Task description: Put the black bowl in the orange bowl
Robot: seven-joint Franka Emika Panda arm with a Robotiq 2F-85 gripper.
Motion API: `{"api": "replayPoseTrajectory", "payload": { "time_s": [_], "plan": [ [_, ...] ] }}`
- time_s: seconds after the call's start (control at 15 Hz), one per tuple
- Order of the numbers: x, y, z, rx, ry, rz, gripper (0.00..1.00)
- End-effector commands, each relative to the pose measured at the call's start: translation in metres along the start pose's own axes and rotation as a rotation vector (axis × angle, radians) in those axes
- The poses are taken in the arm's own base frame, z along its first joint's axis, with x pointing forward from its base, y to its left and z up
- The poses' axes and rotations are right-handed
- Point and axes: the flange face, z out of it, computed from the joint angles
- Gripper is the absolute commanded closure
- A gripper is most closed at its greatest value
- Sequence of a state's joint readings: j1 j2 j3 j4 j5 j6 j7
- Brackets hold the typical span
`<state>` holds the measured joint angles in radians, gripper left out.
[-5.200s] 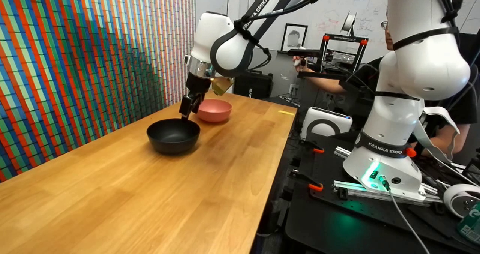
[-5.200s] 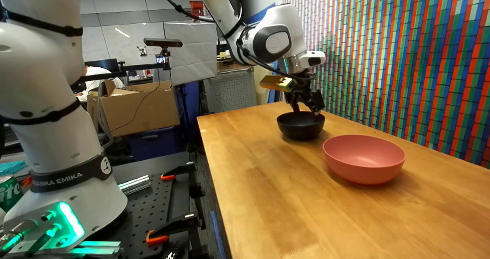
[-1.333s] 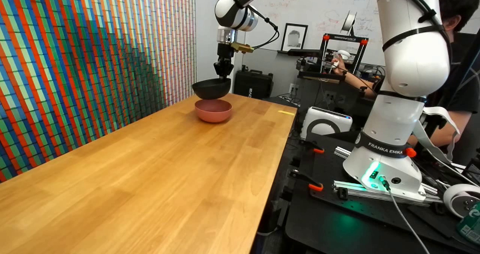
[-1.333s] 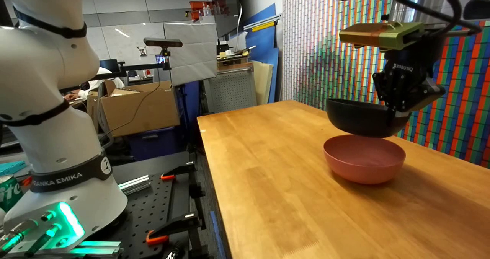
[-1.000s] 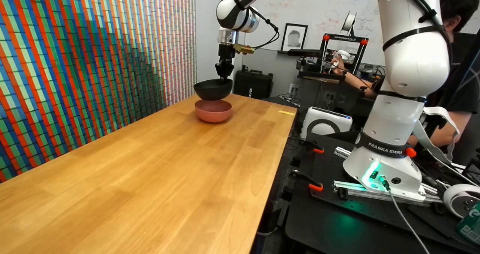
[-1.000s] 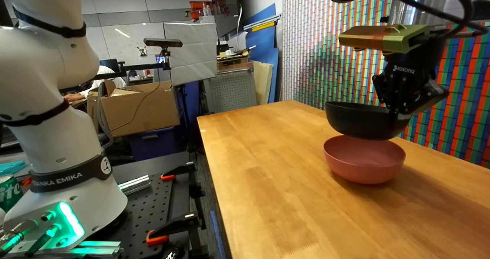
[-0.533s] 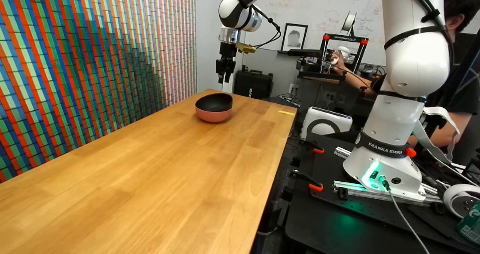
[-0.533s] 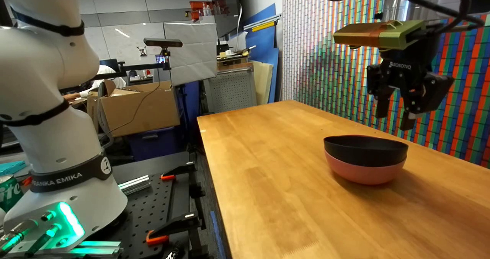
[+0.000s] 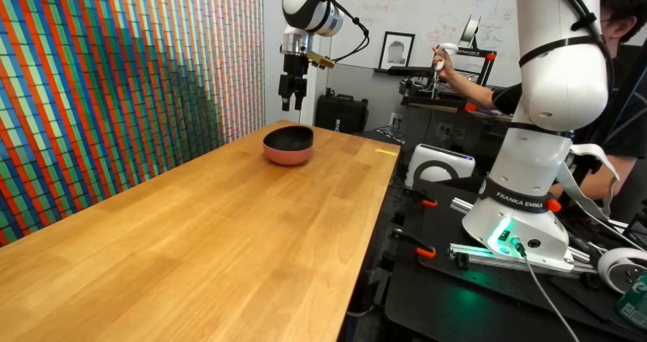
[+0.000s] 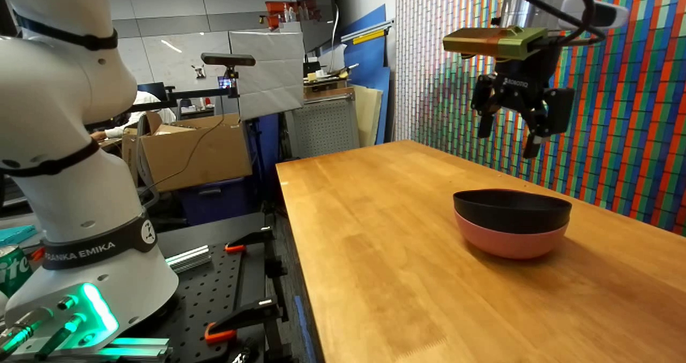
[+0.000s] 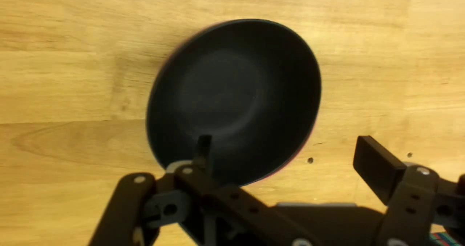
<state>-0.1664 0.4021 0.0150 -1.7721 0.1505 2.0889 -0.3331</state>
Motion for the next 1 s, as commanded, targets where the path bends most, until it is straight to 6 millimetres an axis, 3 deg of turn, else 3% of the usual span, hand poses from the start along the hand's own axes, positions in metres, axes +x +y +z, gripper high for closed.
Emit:
{"api": "replayPoseTrajectory", "payload": {
  "time_s": [0.0,0.2,0.4,0.73,0.8,0.93],
  "plan": [
    [0.016,-0.042,-0.012,-0.017,-0.03,-0.084,0.0],
    [0.029,-0.07,-0.018,-0.093,-0.017,-0.162,0.0],
    [0.039,-0.086,-0.03,-0.16,-0.002,-0.216,0.0],
    [0.048,-0.088,-0.056,-0.209,0.006,-0.231,0.0],
    [0.04,-0.091,-0.043,-0.188,0.018,-0.246,0.0],
    [0.042,-0.089,-0.05,-0.191,0.016,-0.242,0.0]
  ]
}}
